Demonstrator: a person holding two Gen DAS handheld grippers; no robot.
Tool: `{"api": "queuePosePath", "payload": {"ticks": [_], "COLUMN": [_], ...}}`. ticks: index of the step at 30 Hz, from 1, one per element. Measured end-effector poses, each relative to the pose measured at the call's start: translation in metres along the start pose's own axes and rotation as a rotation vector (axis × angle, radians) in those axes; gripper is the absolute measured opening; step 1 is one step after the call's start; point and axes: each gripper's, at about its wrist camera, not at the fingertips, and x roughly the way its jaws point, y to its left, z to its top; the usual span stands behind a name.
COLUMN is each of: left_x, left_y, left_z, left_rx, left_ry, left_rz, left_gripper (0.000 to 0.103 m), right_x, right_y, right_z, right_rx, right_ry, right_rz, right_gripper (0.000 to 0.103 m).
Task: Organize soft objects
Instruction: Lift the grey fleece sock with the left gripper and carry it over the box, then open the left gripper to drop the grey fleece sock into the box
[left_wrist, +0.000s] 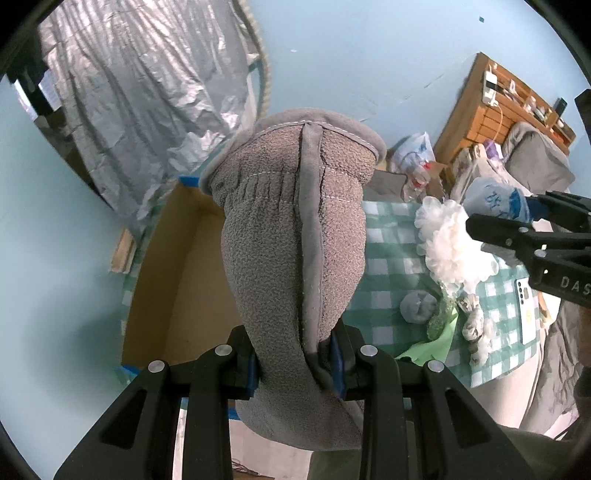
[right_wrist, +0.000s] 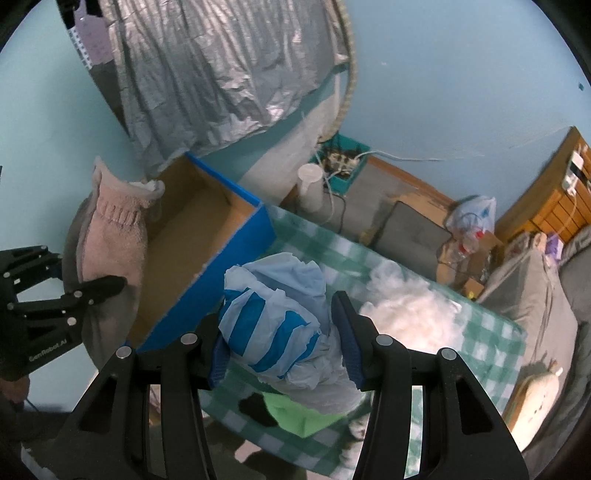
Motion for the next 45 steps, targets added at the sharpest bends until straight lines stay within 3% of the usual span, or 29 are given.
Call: {"api": "queuePosePath", "payload": {"ticks": [23, 30, 42, 45], "left_x": [0.024, 0.039, 0.067, 0.068], "left_y": [0.082, 0.103, 0.124, 0.127], "left_z": [-0.006, -0.001, 0.002, 0.005], "left_rx": [-0.119, -0.147, -0.149, -0.153], "left_ry": [0.03, 0.048, 0.083, 0.079], "left_rz": [0.066, 0.055, 0.04, 0.04], "left_gripper": [0.03, 0.03, 0.033, 0.039], "right_x": [0.055, 0.078, 0.121, 0.125], "right_y": [0.084, 0.105, 0.132, 0.134], "right_z": [0.044, 0.063, 0.08, 0.083], "right_rx": [-0.11, -0.139, -0.189, -0.189], "right_ry": [0.057, 0.071, 0.107, 0.109], "right_rz": [0.101, 0.127, 0.112, 0.1], "right_gripper": [0.05, 0.051, 0.051, 0.051]}}
